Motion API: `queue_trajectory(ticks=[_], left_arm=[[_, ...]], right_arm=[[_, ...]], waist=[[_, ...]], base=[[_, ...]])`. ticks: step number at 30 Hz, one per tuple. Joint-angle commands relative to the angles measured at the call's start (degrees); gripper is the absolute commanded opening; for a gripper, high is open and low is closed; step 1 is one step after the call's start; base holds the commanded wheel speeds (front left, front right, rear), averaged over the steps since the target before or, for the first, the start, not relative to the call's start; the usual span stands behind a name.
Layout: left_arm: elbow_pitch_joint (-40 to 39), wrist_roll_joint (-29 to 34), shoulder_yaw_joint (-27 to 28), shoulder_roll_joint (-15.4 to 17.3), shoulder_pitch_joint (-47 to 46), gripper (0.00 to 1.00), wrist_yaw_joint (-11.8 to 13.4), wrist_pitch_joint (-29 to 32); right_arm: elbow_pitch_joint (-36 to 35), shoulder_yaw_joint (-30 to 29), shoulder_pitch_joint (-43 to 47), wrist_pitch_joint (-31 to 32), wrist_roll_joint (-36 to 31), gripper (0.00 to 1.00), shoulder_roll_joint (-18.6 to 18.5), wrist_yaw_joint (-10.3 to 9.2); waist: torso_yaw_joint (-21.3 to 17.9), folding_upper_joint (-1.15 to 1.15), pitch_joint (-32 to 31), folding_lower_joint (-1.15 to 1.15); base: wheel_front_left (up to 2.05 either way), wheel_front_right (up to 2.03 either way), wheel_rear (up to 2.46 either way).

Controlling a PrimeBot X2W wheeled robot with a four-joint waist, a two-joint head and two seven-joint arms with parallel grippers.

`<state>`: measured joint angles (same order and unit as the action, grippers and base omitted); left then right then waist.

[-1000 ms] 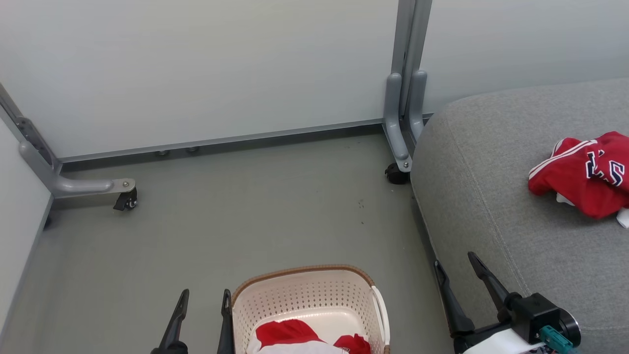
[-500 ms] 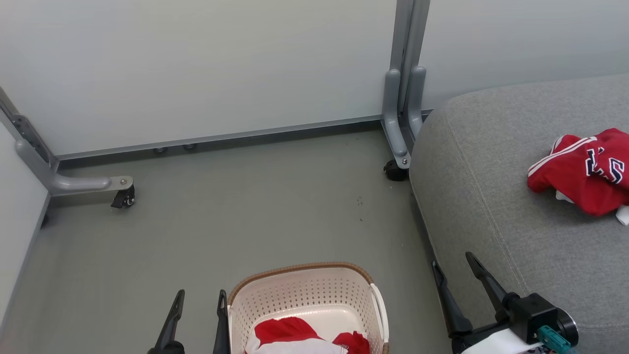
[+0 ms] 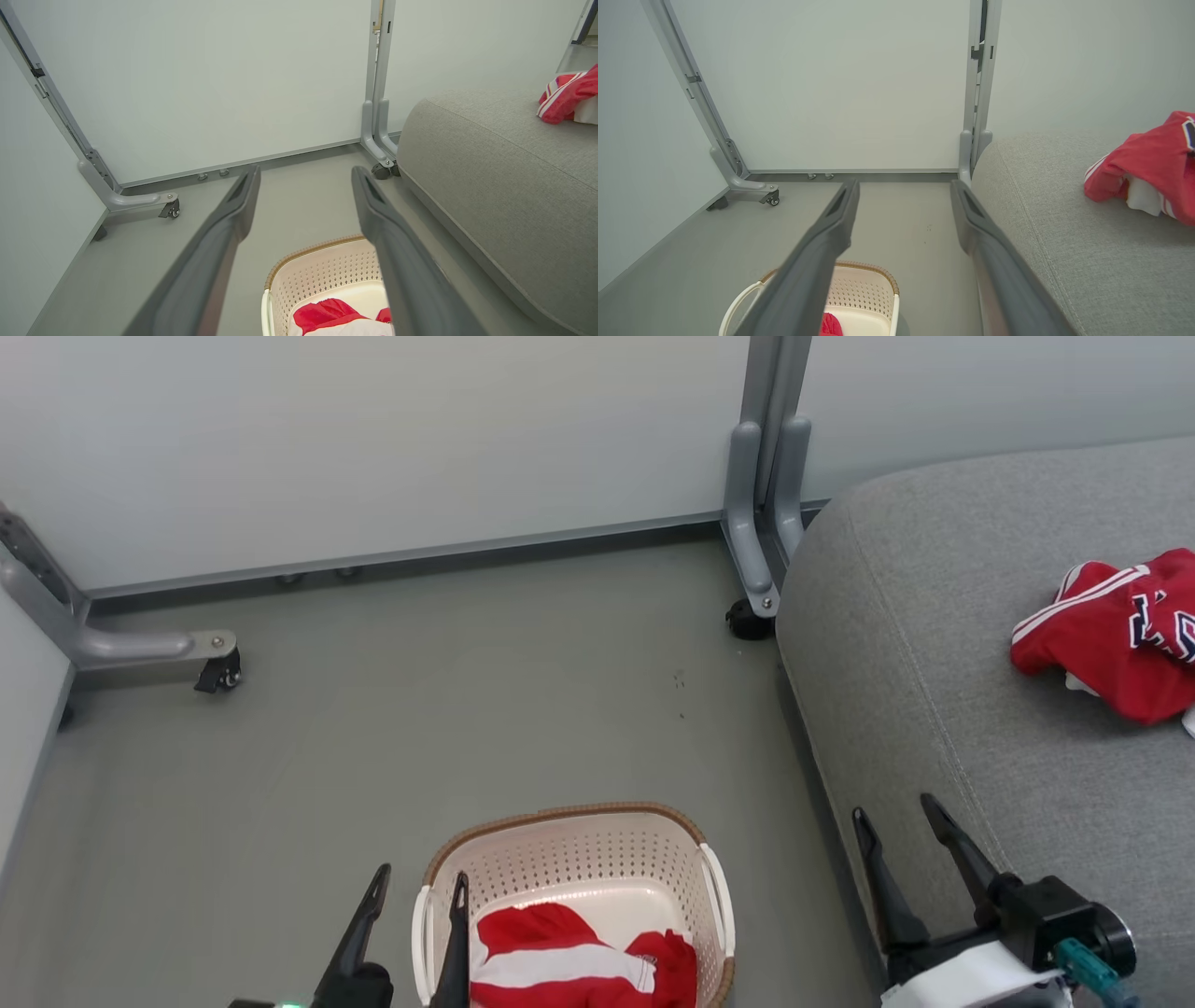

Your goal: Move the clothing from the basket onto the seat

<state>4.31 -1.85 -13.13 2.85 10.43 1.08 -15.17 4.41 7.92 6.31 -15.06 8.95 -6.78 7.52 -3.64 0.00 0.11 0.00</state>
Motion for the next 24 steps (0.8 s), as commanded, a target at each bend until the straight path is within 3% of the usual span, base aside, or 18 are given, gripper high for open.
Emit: queue_trajectory(ticks=[1,8,14,24], left_arm=[[0.2,1.1,-0.2,0.2,-2.3,1.00,-0.6,0.0],[2.8,2.2,-1.5,1.2,-11.8,1.00,-3.1,0.0],[9.7,4.2,-4.2,4.2,-21.8,1.00,-6.1,0.0],[26.4,10.2,-18.7,12.1,-41.4,1.00,-8.5,0.0]], right_arm=[[-0.9,-0.4,-1.9,-0.2,-0.5,1.00,-0.4,-0.07],[-4.2,-2.2,-9.1,-0.2,-1.6,1.00,-1.0,-0.07],[-6.9,-5.7,-14.5,-0.2,-3.0,1.00,0.1,-0.07],[-10.3,-6.7,-22.4,-0.2,-4.0,1.00,1.7,-0.07]], waist=[[0.0,0.00,4.2,0.00],[-0.9,0.00,16.4,0.00],[-2.4,0.00,24.8,0.00],[-6.3,0.00,38.2,0.00]], base=[[0.00,0.00,0.00],[0.00,0.00,0.00],[0.00,0.00,0.00],[0.00,0.00,0.00]])
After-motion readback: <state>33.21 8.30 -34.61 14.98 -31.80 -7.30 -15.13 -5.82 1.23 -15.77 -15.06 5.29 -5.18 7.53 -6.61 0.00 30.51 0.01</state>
